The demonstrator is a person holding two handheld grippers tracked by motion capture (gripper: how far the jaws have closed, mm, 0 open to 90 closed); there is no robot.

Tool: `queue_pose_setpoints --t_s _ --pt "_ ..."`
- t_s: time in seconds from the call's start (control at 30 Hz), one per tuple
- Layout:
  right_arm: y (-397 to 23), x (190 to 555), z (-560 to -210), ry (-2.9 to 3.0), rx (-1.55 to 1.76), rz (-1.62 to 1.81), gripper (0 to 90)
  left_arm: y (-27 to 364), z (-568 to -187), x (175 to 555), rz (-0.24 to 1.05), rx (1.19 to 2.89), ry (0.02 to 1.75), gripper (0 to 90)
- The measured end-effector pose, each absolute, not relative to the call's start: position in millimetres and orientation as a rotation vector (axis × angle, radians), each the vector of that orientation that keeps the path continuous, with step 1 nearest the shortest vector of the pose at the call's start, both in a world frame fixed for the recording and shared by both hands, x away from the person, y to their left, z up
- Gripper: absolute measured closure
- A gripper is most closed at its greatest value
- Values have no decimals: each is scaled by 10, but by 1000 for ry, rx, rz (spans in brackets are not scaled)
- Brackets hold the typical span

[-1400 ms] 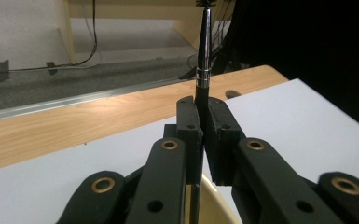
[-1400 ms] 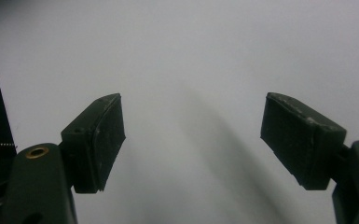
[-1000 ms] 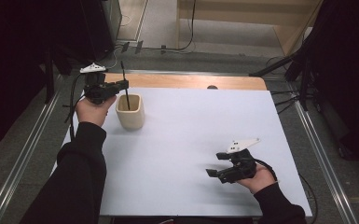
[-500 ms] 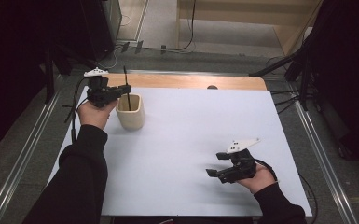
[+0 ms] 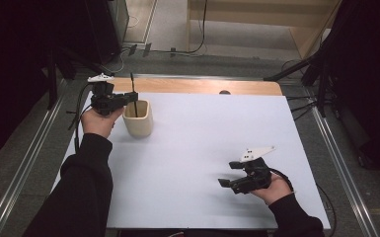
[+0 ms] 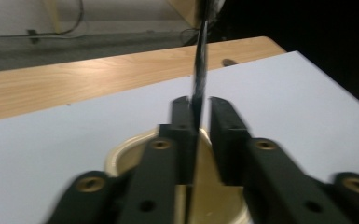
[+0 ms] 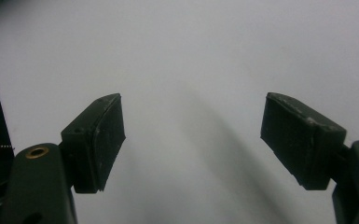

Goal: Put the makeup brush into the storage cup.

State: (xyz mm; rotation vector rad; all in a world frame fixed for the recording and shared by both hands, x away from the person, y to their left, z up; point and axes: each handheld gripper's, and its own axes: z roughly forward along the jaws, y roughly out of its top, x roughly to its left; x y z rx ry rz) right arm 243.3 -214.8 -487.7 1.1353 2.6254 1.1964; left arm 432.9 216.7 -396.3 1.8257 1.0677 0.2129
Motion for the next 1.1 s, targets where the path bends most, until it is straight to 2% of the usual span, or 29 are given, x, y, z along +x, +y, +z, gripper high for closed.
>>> queue_pose_setpoints --t_s 0.07,0.17,0.27,0.6,0.73,1.1 --pt "-2149 2432 -4877 2624 1137 1198 231 2168 -3953 4328 204 1825 1083 546" --pt "-2148 2432 -4877 2623 1137 1198 231 2181 -3921 4300 223 1839 1083 446" --pt "-2146 2432 -4877 2624 1137 1198 231 2200 -3897 4282 191 1841 1082 393" --pt "-2150 2434 -4877 2622 1136 1198 231 2204 -3827 4191 135 1904 1069 363" --pt "-2149 2433 -4878 2623 1136 1197 231 2209 -3825 4164 59 1909 1043 330" --pt "-2152 2433 -4877 2622 1137 1197 231 2207 -3804 4034 17 1960 991 303"
